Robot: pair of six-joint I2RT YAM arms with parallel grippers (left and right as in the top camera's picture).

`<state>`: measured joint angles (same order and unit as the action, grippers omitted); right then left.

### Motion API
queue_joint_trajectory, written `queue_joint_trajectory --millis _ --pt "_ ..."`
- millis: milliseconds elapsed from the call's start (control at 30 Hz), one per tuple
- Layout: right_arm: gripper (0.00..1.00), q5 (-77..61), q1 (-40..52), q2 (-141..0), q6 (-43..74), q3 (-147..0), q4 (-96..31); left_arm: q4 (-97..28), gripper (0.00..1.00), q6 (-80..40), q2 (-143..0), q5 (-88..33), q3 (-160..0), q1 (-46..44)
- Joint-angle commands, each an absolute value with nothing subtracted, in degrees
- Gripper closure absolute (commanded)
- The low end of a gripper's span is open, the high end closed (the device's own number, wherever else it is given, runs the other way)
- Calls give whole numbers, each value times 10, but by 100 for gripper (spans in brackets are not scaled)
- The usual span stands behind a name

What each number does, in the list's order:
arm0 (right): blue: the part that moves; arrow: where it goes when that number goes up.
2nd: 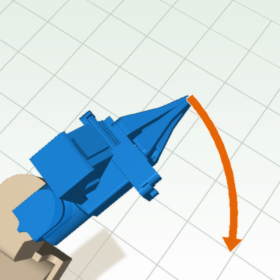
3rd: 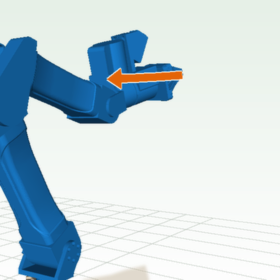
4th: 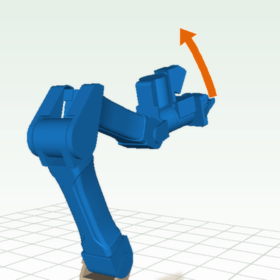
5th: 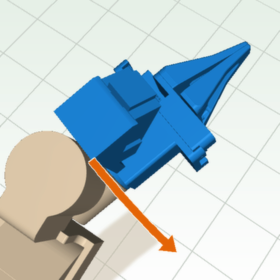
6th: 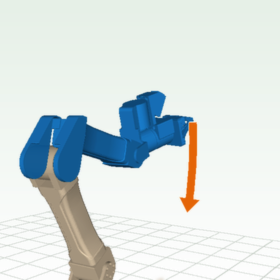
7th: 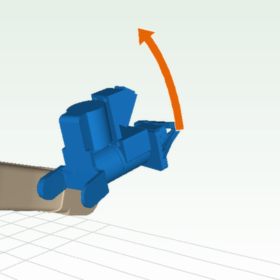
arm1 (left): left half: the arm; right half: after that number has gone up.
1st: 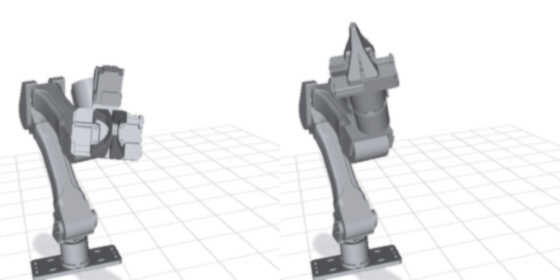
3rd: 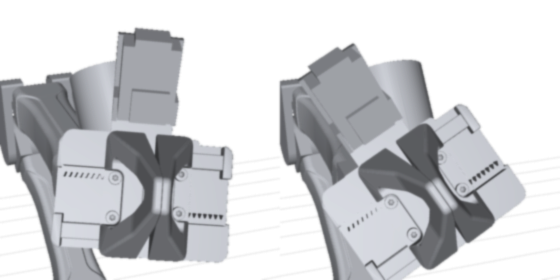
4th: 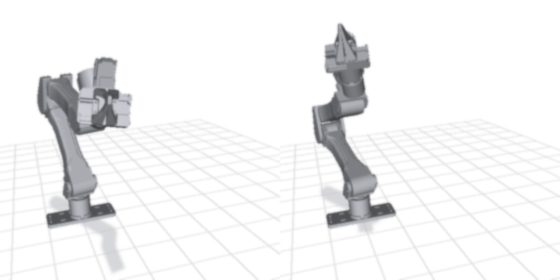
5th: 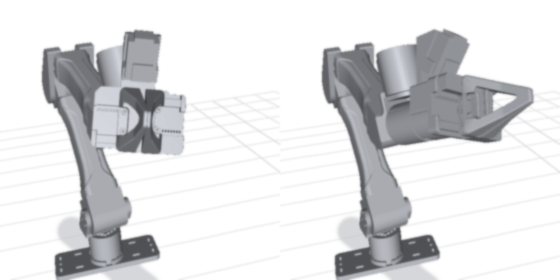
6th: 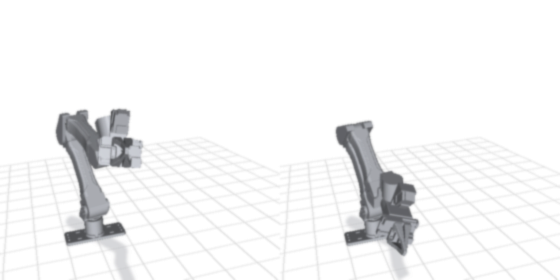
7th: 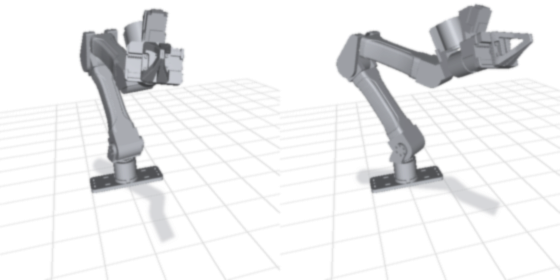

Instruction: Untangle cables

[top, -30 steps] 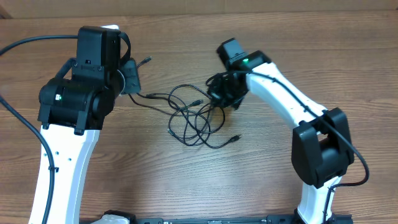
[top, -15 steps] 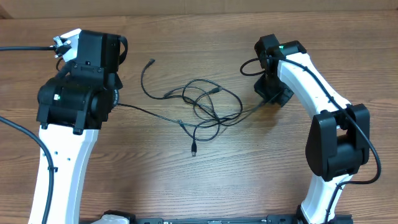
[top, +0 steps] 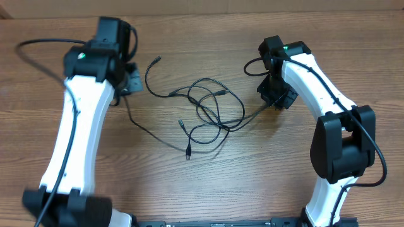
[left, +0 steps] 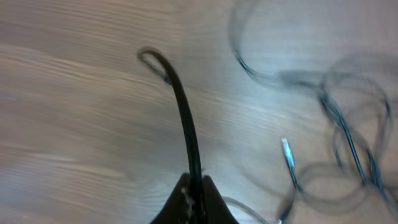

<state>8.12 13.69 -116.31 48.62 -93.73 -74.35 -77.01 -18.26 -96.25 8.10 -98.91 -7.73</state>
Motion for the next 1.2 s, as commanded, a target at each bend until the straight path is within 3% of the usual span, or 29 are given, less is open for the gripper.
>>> queue_joint_trajectory --millis 0,200,267,333,433,467,500,533,567,767,933,967,1033,1167 --pt "75 78 138 -1160 479 -941 -738 -813 96 -64 -1023 -98 -991 -76" --pt "75 78 138 -1160 479 -941 -734 -877 96 28 -1040 -155 -990 -104" --pt "73 62 138 -1160 479 -941 -732 -865 96 112 -1040 -246 -982 -126" --pt "72 -30 133 -1160 430 -941 -713 -857 96 188 -1040 -315 -968 -143" --pt "69 -167 122 -1160 340 -941 -681 -804 96 187 -1040 -327 -924 -148" --pt "63 -168 121 -1160 340 -941 -677 -785 96 188 -1040 -343 -907 -147" --pt "51 -168 121 -1160 340 -941 -674 -765 96 190 -1040 -361 -889 -148" --pt "4 -166 121 -1160 340 -941 -661 -729 96 193 -1040 -385 -848 -149" --pt "0 -166 121 -1160 334 -941 -647 -713 96 193 -1040 -387 -825 -150" --pt "2 -192 108 -1124 249 -967 -663 -701 96 182 -1025 -391 -825 -143" --pt "2 -192 95 -1057 235 -966 -773 -665 96 37 -988 -222 -834 -147" --pt "6 -202 97 -1057 235 -948 -779 -667 96 33 -977 -231 -838 -146" --pt "25 -263 106 -1057 235 -896 -768 -666 96 27 -935 -230 -846 -147" --pt "33 -353 151 -1057 242 -758 -686 -715 96 6 -905 -112 -846 -146"
